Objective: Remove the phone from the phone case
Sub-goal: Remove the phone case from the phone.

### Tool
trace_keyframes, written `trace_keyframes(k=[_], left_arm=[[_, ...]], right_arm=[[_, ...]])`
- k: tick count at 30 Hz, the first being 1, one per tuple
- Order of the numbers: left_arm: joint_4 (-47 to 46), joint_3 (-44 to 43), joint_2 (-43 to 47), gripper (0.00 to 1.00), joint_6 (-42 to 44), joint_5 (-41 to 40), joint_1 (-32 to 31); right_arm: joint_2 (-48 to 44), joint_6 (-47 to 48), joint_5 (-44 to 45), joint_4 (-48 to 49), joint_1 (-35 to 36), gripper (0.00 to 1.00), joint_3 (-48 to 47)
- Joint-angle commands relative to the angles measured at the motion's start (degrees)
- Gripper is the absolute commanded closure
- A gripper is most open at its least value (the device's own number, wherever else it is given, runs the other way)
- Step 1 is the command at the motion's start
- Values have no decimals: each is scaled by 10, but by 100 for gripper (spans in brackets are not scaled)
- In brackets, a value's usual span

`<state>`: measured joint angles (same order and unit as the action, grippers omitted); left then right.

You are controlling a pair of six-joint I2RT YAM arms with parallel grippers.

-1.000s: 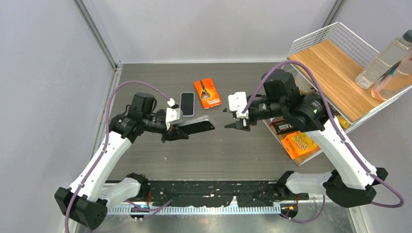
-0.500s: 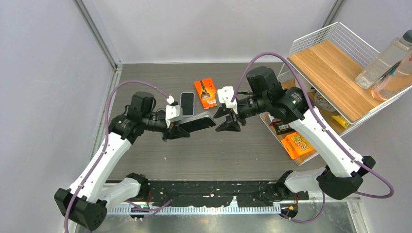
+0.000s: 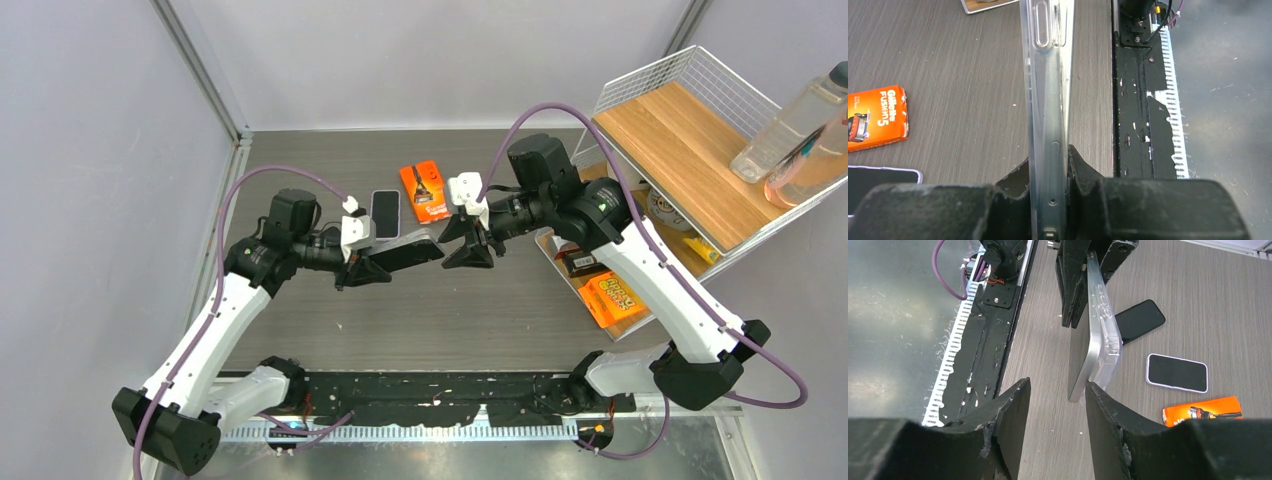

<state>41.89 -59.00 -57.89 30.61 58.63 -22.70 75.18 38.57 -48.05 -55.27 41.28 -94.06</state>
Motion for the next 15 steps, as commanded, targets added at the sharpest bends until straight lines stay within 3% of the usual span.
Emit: trace_keyframes(k=[1, 15], left_arm=[[-53, -5, 13, 100, -9, 12, 3], [-61, -1, 16, 100, -19, 30, 3]], right_arm=[[-5, -10, -20, 18, -4, 50, 0], [6, -20, -28, 27, -7, 50, 5]])
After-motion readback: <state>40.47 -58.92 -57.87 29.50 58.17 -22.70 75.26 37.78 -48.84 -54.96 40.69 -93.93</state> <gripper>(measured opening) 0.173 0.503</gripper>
